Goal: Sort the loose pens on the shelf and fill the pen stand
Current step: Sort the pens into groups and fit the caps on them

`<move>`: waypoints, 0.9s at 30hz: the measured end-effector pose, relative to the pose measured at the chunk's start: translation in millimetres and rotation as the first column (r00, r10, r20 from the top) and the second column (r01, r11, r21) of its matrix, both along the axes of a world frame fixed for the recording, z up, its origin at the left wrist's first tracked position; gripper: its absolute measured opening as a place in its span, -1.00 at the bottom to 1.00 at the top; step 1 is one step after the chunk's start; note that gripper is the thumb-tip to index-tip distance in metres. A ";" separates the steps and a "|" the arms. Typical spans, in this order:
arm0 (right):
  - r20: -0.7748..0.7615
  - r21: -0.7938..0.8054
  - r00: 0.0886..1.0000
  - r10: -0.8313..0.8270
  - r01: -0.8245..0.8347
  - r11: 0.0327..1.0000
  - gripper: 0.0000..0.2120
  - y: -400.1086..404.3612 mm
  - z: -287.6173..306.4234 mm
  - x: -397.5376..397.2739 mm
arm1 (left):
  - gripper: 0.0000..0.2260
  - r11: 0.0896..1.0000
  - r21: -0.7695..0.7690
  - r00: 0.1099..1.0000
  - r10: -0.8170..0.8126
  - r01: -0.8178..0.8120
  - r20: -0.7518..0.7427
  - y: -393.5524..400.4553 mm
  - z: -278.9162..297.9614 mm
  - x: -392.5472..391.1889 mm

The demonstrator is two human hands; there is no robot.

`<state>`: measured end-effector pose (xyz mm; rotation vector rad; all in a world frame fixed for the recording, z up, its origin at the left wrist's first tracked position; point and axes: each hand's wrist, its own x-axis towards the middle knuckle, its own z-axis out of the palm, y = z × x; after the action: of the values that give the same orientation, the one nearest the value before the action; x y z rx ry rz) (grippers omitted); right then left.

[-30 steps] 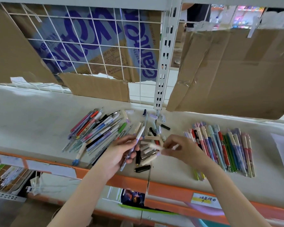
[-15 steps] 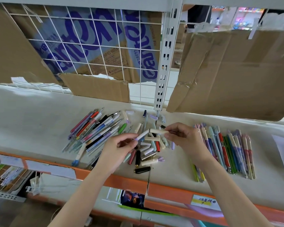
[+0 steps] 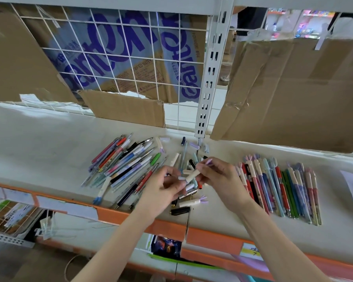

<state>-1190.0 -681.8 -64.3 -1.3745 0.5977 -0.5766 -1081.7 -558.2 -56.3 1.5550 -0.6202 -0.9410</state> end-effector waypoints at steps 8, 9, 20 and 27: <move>0.077 0.085 0.991 -0.112 0.105 0.991 -0.97 -3.1 -3.6 3.7 | -0.88 0.988 0.148 0.951 -0.078 0.034 0.298 -8.0 -10.2 13.8; 0.041 0.016 0.988 -0.149 0.149 0.989 -0.91 -9.6 -1.8 -0.6 | -0.89 0.978 0.208 0.882 -0.109 0.012 0.459 -4.8 -13.7 24.3; -0.594 -0.553 0.762 -0.258 -0.154 0.819 -0.76 -44.5 -24.6 -29.1 | -0.94 0.851 0.319 0.343 -0.177 -0.417 0.923 23.4 -43.6 94.4; -0.566 -0.726 0.784 -0.254 -0.329 0.603 -0.84 -30.0 -19.4 -23.3 | -0.85 0.818 0.387 0.307 -0.272 -0.425 0.912 21.9 -50.0 95.8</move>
<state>-1213.3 -711.8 -83.7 -2.5201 0.8889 -0.3227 -985.9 -536.3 -106.3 2.7149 -1.1309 0.1115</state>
